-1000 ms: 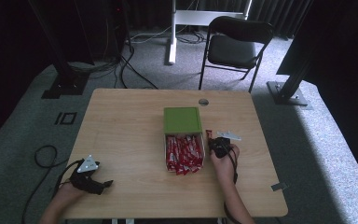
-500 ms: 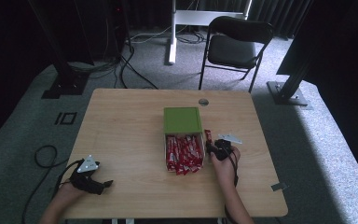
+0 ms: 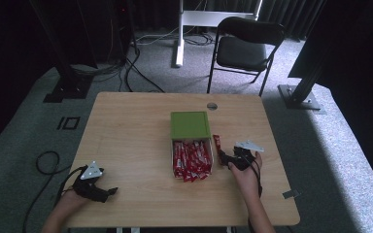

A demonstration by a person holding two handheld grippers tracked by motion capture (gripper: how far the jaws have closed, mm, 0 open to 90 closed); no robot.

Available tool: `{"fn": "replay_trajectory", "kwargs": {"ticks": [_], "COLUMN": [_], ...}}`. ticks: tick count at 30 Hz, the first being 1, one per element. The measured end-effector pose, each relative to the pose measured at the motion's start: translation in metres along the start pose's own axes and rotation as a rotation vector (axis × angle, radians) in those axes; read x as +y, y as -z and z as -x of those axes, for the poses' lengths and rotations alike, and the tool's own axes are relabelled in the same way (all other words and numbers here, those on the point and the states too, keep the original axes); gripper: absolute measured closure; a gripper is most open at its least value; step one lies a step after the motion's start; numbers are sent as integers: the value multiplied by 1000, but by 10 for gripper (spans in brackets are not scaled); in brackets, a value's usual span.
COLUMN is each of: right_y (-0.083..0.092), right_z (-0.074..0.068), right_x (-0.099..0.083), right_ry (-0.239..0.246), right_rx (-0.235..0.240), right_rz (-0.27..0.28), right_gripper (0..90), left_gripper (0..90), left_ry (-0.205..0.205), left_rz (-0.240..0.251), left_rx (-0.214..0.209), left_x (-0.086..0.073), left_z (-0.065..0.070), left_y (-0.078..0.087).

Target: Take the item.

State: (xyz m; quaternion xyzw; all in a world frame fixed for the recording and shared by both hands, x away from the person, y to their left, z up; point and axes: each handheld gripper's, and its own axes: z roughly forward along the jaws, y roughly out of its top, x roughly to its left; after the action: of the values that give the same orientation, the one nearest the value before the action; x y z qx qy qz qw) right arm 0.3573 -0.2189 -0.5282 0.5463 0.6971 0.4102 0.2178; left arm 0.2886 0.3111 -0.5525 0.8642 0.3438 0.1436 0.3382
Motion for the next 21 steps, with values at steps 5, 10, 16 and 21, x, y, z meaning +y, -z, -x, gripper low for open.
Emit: {"fn": "replay_trajectory", "kwargs": {"ticks": [5,10,16,21], "right_y": [11,19,29,36], "right_z": [6,15,25,34], "right_x": [-5,-13,-22,-29], "right_ry": [19,105,121,157], "right_rx": [39,63,59,81], "right_rz": [-35,-82,-46,-44], "right_gripper": [249,187,197,193], "left_gripper": [16,16,16,16], "left_ry": [0,0,2,2], "left_rz": [0,0,0,0], "left_rx": [0,0,0,0], "left_x": [0,0,0,0], "left_z": [0,0,0,0], "left_y": [0,0,0,0]}}
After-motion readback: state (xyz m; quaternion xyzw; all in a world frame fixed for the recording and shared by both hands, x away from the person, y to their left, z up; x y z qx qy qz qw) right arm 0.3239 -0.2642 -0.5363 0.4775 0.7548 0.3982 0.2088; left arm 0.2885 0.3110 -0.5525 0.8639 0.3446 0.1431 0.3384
